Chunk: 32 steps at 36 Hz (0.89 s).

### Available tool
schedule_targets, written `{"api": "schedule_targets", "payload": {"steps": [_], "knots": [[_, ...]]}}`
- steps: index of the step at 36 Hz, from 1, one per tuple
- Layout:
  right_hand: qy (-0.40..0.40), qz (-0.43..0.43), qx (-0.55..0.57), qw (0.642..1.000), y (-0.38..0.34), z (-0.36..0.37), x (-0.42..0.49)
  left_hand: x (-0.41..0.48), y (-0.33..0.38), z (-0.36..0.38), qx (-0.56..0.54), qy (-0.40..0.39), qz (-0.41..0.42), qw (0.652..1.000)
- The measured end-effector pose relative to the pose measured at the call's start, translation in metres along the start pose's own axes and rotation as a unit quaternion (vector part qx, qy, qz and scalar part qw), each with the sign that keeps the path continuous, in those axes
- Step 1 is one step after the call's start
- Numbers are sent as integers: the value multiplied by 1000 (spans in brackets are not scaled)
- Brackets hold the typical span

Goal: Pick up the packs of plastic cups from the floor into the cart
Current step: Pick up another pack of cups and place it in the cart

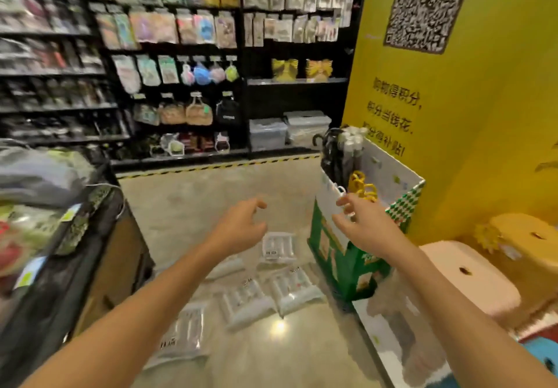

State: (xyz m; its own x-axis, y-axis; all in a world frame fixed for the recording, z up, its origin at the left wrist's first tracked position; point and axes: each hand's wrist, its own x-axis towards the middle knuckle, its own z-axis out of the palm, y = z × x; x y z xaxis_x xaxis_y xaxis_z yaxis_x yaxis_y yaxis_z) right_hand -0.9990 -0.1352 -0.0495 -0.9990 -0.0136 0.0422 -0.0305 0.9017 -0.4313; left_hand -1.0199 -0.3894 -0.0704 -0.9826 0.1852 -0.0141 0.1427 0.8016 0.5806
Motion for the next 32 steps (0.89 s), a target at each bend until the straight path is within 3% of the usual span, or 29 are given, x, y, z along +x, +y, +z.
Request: {"api": "schedule_targets", "payload": {"steps": [12,32], "knots": [[-108,-112,28,987,-94,75,68,-21,-110,-46,21,79,-144,986],[-108,-113,36,987,-261,161,199,68,-285,-160,-3,94,-121,988]]}}
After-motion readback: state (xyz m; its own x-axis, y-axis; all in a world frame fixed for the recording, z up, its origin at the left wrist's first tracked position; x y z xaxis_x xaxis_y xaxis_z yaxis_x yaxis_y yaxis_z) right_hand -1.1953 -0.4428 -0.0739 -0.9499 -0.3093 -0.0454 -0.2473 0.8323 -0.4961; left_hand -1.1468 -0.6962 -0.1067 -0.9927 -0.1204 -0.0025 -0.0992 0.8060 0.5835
